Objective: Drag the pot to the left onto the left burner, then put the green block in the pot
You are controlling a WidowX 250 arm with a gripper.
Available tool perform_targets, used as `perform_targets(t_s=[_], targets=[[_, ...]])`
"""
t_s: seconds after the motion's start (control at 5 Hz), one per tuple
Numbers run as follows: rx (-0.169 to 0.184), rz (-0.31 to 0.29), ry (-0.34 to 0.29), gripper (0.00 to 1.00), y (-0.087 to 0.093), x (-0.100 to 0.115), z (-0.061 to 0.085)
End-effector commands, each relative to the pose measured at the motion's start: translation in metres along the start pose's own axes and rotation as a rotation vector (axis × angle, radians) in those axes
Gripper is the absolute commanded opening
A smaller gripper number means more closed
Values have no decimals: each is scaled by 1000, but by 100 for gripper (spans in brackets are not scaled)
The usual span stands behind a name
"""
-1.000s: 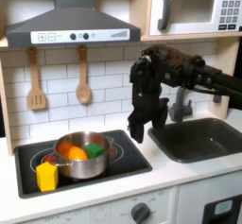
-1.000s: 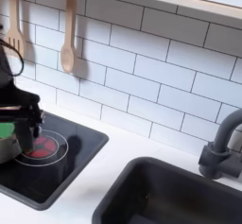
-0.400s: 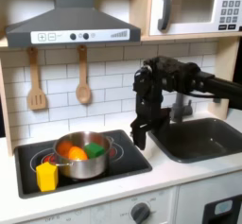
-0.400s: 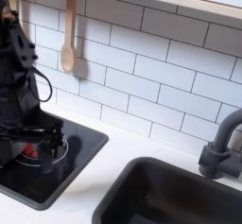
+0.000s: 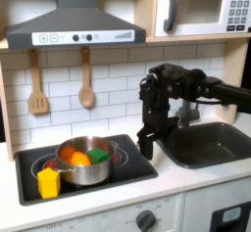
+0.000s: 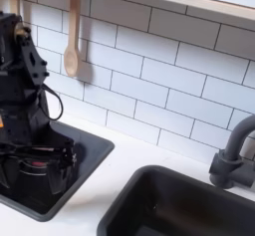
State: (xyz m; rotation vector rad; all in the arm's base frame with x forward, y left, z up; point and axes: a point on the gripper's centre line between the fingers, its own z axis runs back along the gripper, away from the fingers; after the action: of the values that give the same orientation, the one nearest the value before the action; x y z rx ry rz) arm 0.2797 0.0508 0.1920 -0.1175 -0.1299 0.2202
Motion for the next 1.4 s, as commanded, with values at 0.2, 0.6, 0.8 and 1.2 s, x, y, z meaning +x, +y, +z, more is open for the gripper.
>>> perform_targets(t_s=[0.2,0.6,0.8,1.2], targets=[[8,-24,43,100,-3,0,-20],[14,-14,50,100,-1,-1,-24],[6,-16,49,100,-1,-3,-21],[-5,-36,-2,100,1,-5,-21]])
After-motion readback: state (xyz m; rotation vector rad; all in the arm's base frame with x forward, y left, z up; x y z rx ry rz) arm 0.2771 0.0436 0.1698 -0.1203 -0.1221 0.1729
